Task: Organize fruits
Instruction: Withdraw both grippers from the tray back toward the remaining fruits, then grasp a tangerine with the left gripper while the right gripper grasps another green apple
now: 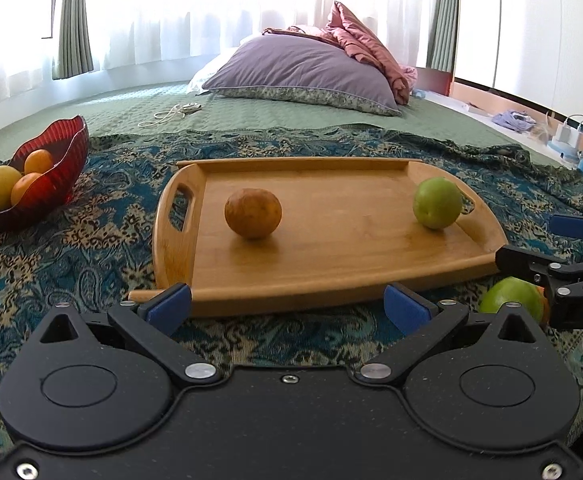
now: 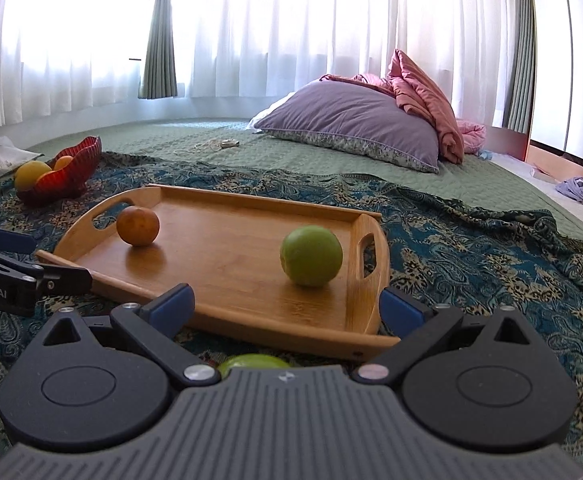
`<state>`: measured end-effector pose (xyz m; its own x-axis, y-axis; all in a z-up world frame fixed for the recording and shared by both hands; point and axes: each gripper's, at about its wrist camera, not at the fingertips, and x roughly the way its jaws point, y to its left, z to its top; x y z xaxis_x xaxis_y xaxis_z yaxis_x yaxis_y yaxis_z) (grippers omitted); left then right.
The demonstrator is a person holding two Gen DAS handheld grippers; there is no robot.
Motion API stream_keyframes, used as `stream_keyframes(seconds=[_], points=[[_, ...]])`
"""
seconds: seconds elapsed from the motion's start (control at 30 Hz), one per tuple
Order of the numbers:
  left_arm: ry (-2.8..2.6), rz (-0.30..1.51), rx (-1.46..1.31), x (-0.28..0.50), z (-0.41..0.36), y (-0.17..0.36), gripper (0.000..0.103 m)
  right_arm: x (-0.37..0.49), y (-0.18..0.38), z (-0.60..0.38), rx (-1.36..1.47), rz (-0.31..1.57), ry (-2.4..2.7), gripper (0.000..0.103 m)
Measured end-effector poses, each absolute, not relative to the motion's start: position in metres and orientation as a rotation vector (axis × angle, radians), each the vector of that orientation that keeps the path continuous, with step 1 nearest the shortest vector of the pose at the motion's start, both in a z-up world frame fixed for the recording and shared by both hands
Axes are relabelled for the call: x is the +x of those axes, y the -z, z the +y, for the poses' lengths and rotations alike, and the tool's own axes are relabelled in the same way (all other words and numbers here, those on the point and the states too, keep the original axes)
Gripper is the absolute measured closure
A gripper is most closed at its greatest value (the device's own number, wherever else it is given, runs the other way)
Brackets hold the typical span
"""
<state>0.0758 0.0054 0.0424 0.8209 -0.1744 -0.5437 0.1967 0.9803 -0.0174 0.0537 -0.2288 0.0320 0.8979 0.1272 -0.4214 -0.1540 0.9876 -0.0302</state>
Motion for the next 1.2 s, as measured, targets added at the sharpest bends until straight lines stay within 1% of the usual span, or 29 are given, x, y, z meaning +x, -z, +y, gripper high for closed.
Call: stream_keyframes(seconds=[0.5, 0.83, 0.93, 1.1, 1.2], points=[[0.195, 0.575, 0.047, 0.054, 0.001, -0.021, 0.000, 0.021, -0.008, -0.227, -0.048, 0.427, -0.133, 0.000], [0.214, 0.562, 0.073, 0.039, -0.007, -0.008, 0.000, 0.014, 0.002, -0.223, -0.045, 0.441, -0.136, 0.000], [0.215, 0.557, 0.071, 0.036, -0.008, -0.007, 0.004, 0.012, 0.005, -0.220, -0.070, 0.437, -0.134, 0.000], [0.237, 0.558, 0.071, 0.031, -0.011, -0.009, 0.016, 0.010, 0.008, -0.217, -0.102, 0.428, -0.128, 0.000], [0.256, 0.555, 0.082, 0.025, -0.014, -0.009, 0.022, 0.011, 0.009, -0.215, -0.117, 0.424, -0.119, 0.002]])
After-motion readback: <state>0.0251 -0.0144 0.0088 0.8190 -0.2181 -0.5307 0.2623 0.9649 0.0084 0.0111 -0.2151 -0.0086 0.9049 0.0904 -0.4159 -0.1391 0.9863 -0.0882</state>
